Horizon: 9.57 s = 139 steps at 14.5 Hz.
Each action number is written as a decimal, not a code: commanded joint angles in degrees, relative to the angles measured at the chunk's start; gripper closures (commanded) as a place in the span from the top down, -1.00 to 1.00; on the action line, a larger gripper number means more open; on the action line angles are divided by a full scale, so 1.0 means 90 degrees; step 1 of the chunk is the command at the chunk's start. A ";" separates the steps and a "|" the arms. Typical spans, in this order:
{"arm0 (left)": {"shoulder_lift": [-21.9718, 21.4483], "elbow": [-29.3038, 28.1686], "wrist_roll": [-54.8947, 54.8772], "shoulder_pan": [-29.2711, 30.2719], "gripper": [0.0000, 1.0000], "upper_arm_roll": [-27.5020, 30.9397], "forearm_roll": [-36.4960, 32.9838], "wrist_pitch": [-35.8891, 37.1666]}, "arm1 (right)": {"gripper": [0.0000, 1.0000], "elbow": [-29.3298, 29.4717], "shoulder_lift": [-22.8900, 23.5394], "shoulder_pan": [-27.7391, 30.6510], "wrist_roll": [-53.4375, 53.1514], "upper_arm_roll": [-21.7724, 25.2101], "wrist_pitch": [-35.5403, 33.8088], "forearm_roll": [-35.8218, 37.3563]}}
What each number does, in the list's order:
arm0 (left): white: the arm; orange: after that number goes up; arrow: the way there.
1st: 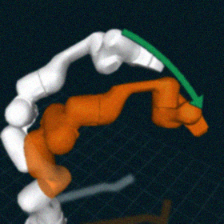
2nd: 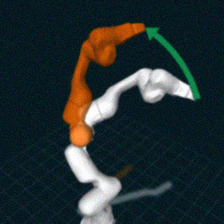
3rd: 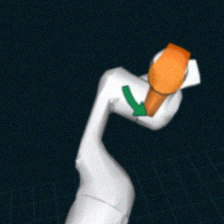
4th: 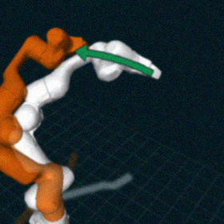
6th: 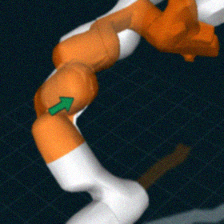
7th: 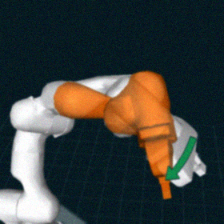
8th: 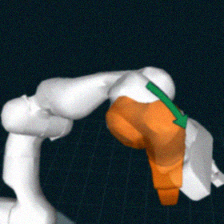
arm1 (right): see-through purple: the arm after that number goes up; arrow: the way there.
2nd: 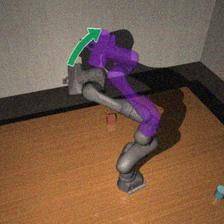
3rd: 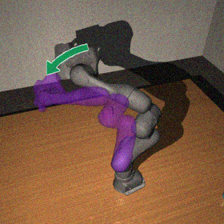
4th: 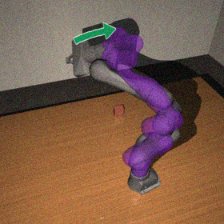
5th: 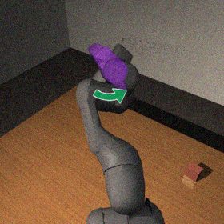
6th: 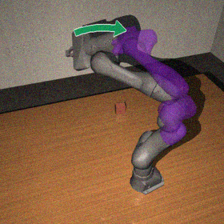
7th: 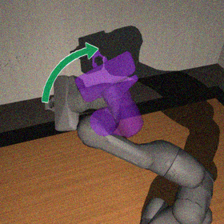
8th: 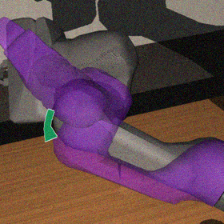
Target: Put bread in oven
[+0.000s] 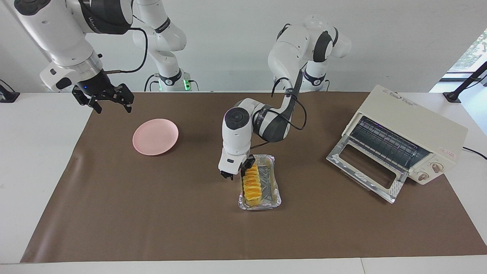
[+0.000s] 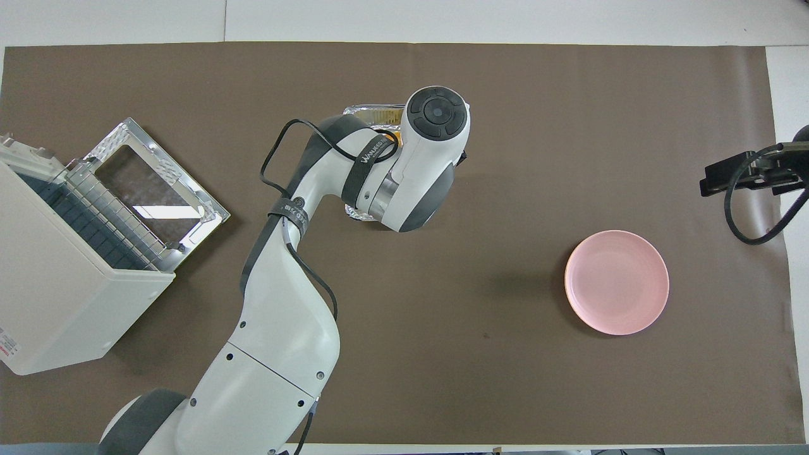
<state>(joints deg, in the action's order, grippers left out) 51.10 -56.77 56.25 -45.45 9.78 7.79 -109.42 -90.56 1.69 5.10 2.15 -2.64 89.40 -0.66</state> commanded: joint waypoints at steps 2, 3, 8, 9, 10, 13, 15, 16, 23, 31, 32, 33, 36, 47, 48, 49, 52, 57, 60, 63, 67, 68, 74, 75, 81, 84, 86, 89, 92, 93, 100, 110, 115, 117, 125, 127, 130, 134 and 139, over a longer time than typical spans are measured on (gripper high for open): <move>0.0035 -0.0069 0.0048 0.0118 0.02 0.0086 0.0092 -0.0195 | 1.00 -0.0182 -0.0227 0.0097 0.0133 -0.0078 -0.0061 0.0092; 0.0035 -0.0108 0.0048 0.0128 0.02 0.0095 0.0082 -0.0245 | 1.00 -0.0182 -0.0227 0.0087 0.0133 -0.0078 -0.0061 0.0092; 0.0005 -0.0128 0.0058 0.0099 -1.00 0.0095 0.0111 -0.0148 | 1.00 -0.0182 -0.0227 0.0087 0.0133 -0.0078 -0.0061 0.0092; 0.0005 -0.0128 0.0068 0.0099 -1.00 0.0095 0.0121 -0.0109 | 1.00 -0.0182 -0.0227 0.0087 0.0133 -0.0078 -0.0061 0.0092; -0.0004 -0.0128 0.0078 0.0128 -1.00 0.0095 0.0150 -0.0031 | 1.00 -0.0192 -0.0227 0.0087 0.0133 -0.0078 -0.0061 0.0092; -0.0140 -0.0118 0.0078 0.0167 -1.00 0.0154 0.0131 0.0437 | 1.00 -0.0182 -0.0227 0.0097 0.0133 -0.0078 -0.0061 0.0092; -0.0452 -0.0137 0.0097 0.0265 -1.00 0.0397 0.0141 0.0837 | 1.00 -0.0182 -0.0227 0.0087 0.0133 -0.0078 -0.0061 0.0092; -0.0608 -0.0137 0.0204 0.0314 -1.00 0.0553 0.0141 0.1061 | 1.00 -0.0192 -0.0227 0.0087 0.0133 -0.0078 -0.0061 0.0092; -0.1242 -0.0457 0.0595 0.0761 -1.00 0.1541 0.0141 0.2001 | 1.00 -0.0182 -0.0227 0.0087 0.0133 -0.0078 -0.0061 0.0092; -0.1947 -0.1572 0.0303 0.1934 -1.00 0.1541 0.0121 0.2011 | 1.00 -0.0182 -0.0227 0.0087 0.0133 -0.0078 -0.0061 0.0092; -0.1967 -0.1611 0.0206 0.1983 -1.00 0.1541 0.0131 0.2001 | 1.00 -0.0182 -0.0227 0.0087 0.0133 -0.0078 -0.0061 0.0092; -0.1996 -0.1660 0.0127 0.2081 -1.00 0.1541 0.0121 0.2001 | 1.00 -0.0182 -0.0227 0.0087 0.0133 -0.0078 -0.0061 0.0092; -0.2084 -0.1884 -0.0301 0.2296 -1.00 0.1541 0.0121 0.2001 | 1.00 -0.0182 -0.0227 0.0087 0.0133 -0.0078 -0.0061 0.0092; -0.2426 -0.2530 -0.1278 0.2638 -1.00 0.1707 -0.0367 0.2021 | 1.00 -0.0182 -0.0227 0.0087 0.0133 -0.0078 -0.0061 0.0092; -0.2446 -0.2588 -0.1425 0.2658 -1.00 0.1707 -0.0367 0.2021 | 1.00 -0.0182 -0.0227 0.0097 0.0133 -0.0078 -0.0061 0.0092; -0.2572 -0.2753 -0.1484 0.2658 -1.00 0.1736 -0.0367 0.2011 | 1.00 -0.0182 -0.0227 0.0087 0.0133 -0.0078 -0.0061 0.0092; -0.2982 -0.3280 -0.1747 0.2804 -1.00 0.1756 -0.0377 0.1670 | 1.00 -0.0182 -0.0227 0.0097 0.0133 -0.0078 -0.0061 0.0092; -0.3372 -0.4032 -0.1817 0.2736 -1.00 0.1756 -0.0855 0.1036 | 1.00 -0.0192 -0.0227 0.0087 0.0133 -0.0078 -0.0061 0.0092; -0.3510 -0.4316 -0.1778 0.2697 -1.00 0.1756 -0.0855 0.0868 | 1.00 -0.0192 -0.0227 0.0087 0.0133 -0.0078 -0.0061 0.0092; -0.3579 -0.4395 -0.1817 0.2697 -1.00 0.1746 -0.0855 0.0868 | 1.00 -0.0182 -0.0227 0.0087 0.0133 -0.0078 -0.0061 0.0092; -0.3657 -0.4561 -0.1817 0.2648 -1.00 0.1736 -0.0855 0.0868 | 1.00 -0.0182 -0.0227 0.0087 0.0133 -0.0078 -0.0061 0.0092; -0.3666 -0.4571 -0.1817 0.2648 -1.00 0.1736 -0.0855 0.0878 | 1.00 -0.0192 -0.0227 0.0087 0.0133 -0.0078 -0.0061 0.0092; -0.3715 -0.4698 -0.2215 0.2638 -1.00 0.1717 -0.0855 0.0956 | 1.00 -0.0182 -0.0227 0.0097 0.0133 -0.0078 -0.0061 0.0092; -0.3715 -0.4698 -0.2353 0.2638 -1.00 0.1726 -0.0855 0.0966 | 1.00 -0.0182 -0.0227 0.0087 0.0133 -0.0078 -0.0061 0.0092; -0.3715 -0.4688 -0.2374 0.2589 -0.52 0.1717 -0.0855 0.0888 | 1.00 -0.0182 -0.0227 0.0087 0.0133 -0.0078 -0.0061 0.0092; -0.3706 -0.4669 -0.2354 0.2502 0.43 0.1717 -0.0855 0.0907 | 1.00 -0.0182 -0.0227 0.0087 0.0133 -0.0078 -0.0061 0.0092; -0.3696 -0.4610 -0.2344 0.2492 0.88 0.1717 -0.0855 0.0936 | 1.00 -0.0182 -0.0227 0.0087 0.0133 -0.0078 -0.0061 0.0092; -0.3589 -0.4289 -0.2354 0.2297 1.00 0.1726 -0.0904 0.1024 | 1.00 -0.0182 -0.0227 0.0087 0.0133 -0.0078 -0.0061 0.0092; -0.3501 -0.4083 -0.2364 0.2160 1.00 0.1717 -0.1002 0.1093 | 1.00 -0.0182 -0.0227 0.0087 0.0133 -0.0078 -0.0061 0.0092; -0.3501 -0.4083 -0.2373 0.2150 1.00 0.1717 -0.1040 0.1093 | 1.00 -0.0182 -0.0227 0.0087 0.0133 -0.0078 -0.0061 0.0092; -0.3743 -0.3887 -0.3259 0.1838 1.00 0.1707 -0.1363 0.1463 | 1.00 -0.0192 -0.0227 0.0097 0.0133 -0.0078 -0.0061 0.0092; -0.5493 -0.4025 -0.4987 0.2624 1.00 0.1106 -0.1119 0.2985 | 1.00 -0.0192 -0.0227 0.0087 0.0133 -0.0078 -0.0061 0.0092; -0.6125 -0.4169 -0.5205 0.3907 1.00 -0.0412 -0.1119 0.3602 | 1.00 -0.0192 -0.0227 0.0097 0.0133 -0.0078 -0.0061 0.0092; -0.6206 -0.4219 -0.5623 0.4209 1.00 -0.0587 -0.1119 0.3292 | 1.00 -0.0192 -0.0227 0.0087 0.0133 -0.0078 -0.0061 0.0092; -0.5531 -0.3467 -0.5762 0.4630 1.00 -0.1066 -0.0651 0.3076 | 1.00 -0.0182 -0.0227 0.0087 0.0133 -0.0078 -0.0061 0.0092; -0.5668 -0.3535 -0.5859 0.4679 1.00 -0.1067 -0.0602 0.2978 | 1.00 -0.0192 -0.0227 0.0087 0.0133 -0.0078 -0.0061 0.0092; -0.5727 -0.3672 -0.6026 0.4650 1.00 -0.1076 -0.0592 0.2948 | 1.00 -0.0182 -0.0227 0.0097 0.0133 -0.0078 -0.0061 0.0092; -0.5698 -0.3643 -0.6162 0.4601 1.00 -0.1067 -0.0631 0.2841 | 1.00 -0.0182 -0.0227 0.0097 0.0133 -0.0078 -0.0061 0.0092; -0.5659 -0.3604 -0.6153 0.4601 1.00 -0.1076 -0.0650 0.2831 | 1.00 -0.0182 -0.0227 0.0087 0.0133 -0.0078 -0.0061 0.0092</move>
<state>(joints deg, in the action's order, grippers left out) 0.51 -88.86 1.78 -4.74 0.60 1.59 -83.01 -90.74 1.16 5.10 2.15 -2.67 89.27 -0.66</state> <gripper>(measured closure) 0.000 0.000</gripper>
